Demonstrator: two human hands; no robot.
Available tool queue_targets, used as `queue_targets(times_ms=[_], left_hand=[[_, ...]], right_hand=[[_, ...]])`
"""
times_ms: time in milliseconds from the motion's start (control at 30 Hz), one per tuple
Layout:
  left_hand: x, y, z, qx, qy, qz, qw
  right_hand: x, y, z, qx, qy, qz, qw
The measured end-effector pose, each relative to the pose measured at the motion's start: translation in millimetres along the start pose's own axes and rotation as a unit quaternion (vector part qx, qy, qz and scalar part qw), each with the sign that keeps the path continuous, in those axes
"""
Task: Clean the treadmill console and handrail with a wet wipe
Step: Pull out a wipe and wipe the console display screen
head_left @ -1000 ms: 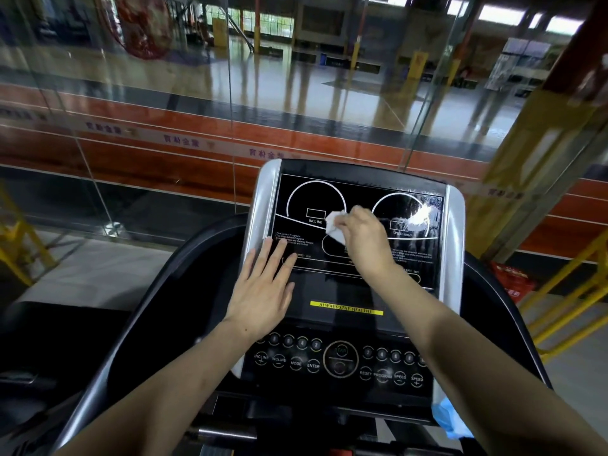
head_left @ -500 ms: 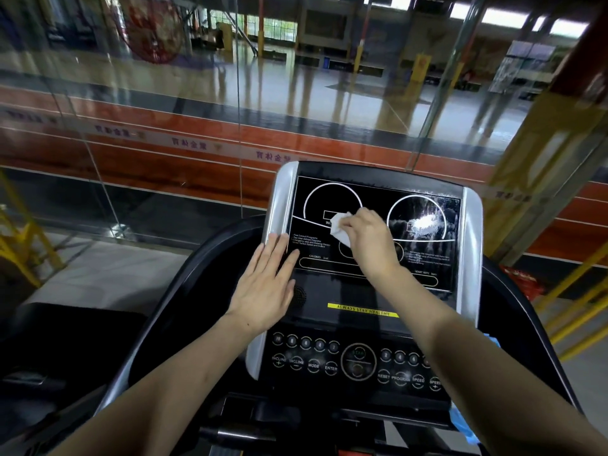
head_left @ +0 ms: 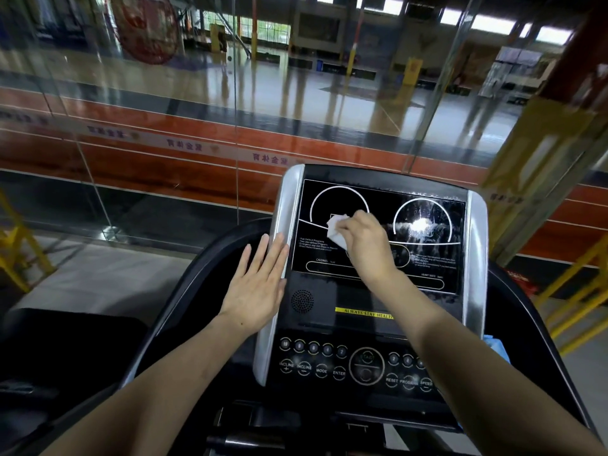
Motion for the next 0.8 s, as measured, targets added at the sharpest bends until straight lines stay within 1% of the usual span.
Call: queue_targets(times_ms=[67, 200, 267, 333, 433, 500, 567, 667, 733, 800], left_hand=[[-1, 0, 0, 0.000, -0.007, 0.002, 1.000], [-2, 0, 1, -0.003, -0.024, -0.003, 1.000], [-3, -1, 0, -0.007, -0.032, -0.002, 0.999], [-4, -2, 0, -0.007, -0.037, 0.001, 0.999], [-6, -1, 1, -0.007, -0.030, 0.003, 1.000], [-4, 0, 3, -0.004, -0.037, 0.005, 0.999], [-3, -2, 4, -0.007, -0.039, 0.007, 0.999], [-5, -4, 5, 0.010, -0.046, 0.003, 0.999], [-6, -7, 3, 0.026, -0.055, 0.000, 0.998], [-8, -7, 3, 0.027, -0.056, 0.002, 0.998]], right_hand=[[-6, -15, 5, 0.011, -0.004, 0.008, 1.000], [-11, -65, 16, 0.092, -0.001, 0.074, 0.993], [-7, -58, 19, 0.110, -0.003, 0.080, 0.991], [-6, -34, 19, 0.083, 0.000, 0.060, 0.995], [-7, 12, 15, 0.001, -0.012, 0.010, 1.000], [-13, 12, 18, -0.019, -0.020, 0.002, 1.000], [-20, -15, 26, 0.009, -0.016, 0.018, 1.000], [-26, -64, 37, 0.078, 0.000, 0.079, 0.994], [-25, -62, 39, 0.098, 0.009, 0.087, 0.991], [-22, -35, 41, 0.084, 0.002, 0.081, 0.993]])
Point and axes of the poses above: each hand's wrist, its own y-axis towards the middle knuckle, its own x-axis out of the back of the hand, z = x × y, the point moved 2 cm from there along y, towards the middle knuckle, and after that the axes turned 6 degrees about -x, right-handed, at the moved point
